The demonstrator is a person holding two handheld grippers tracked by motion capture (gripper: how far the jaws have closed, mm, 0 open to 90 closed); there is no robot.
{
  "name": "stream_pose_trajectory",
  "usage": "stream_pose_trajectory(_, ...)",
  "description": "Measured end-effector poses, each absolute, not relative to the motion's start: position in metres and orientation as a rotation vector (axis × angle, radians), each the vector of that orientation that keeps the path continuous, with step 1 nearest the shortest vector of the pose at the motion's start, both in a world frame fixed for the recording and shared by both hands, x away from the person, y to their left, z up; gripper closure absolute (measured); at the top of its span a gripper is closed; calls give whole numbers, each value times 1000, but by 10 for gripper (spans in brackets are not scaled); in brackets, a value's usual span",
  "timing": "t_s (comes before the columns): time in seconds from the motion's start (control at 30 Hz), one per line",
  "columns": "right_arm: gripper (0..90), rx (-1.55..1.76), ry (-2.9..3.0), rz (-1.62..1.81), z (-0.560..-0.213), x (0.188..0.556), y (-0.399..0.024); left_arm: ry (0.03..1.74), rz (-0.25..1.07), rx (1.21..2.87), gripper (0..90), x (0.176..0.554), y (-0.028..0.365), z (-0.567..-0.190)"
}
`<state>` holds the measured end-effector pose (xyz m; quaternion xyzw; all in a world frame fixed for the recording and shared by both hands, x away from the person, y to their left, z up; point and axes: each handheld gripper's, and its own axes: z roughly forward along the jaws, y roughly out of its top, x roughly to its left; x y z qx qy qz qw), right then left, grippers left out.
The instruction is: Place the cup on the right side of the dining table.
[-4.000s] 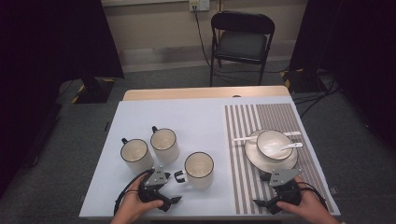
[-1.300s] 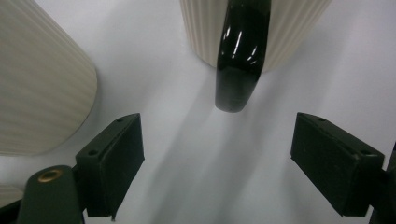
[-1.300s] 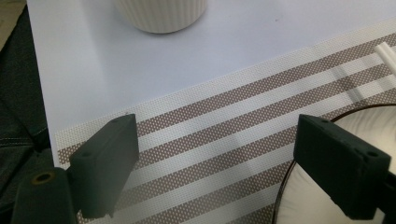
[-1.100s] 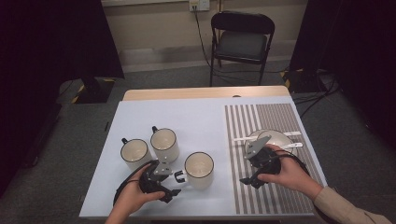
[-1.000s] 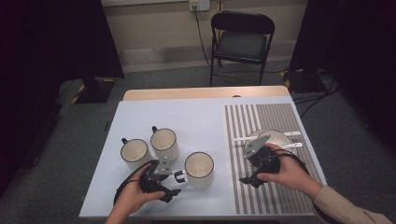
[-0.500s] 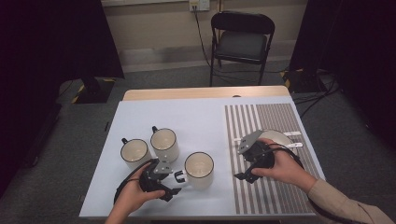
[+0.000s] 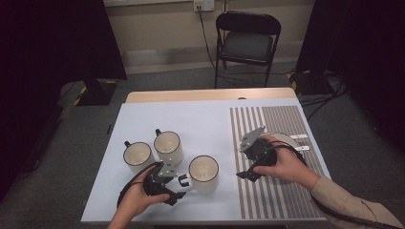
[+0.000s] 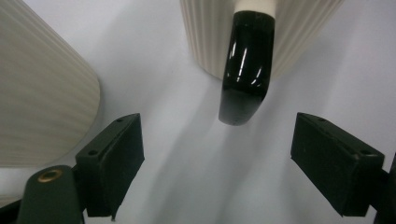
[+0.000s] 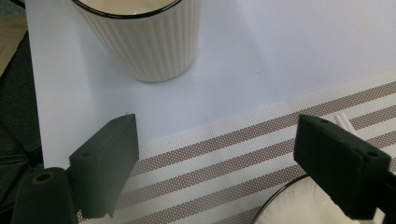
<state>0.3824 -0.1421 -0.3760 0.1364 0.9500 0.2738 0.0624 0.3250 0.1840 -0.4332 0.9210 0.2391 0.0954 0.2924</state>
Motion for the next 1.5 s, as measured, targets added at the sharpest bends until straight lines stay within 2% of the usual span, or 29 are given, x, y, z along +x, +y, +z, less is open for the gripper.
stream_pose_trajectory(1.5, 135, 339, 2869, 799, -351, 400, -104, 629, 266, 2430, 166, 329, 178, -430)
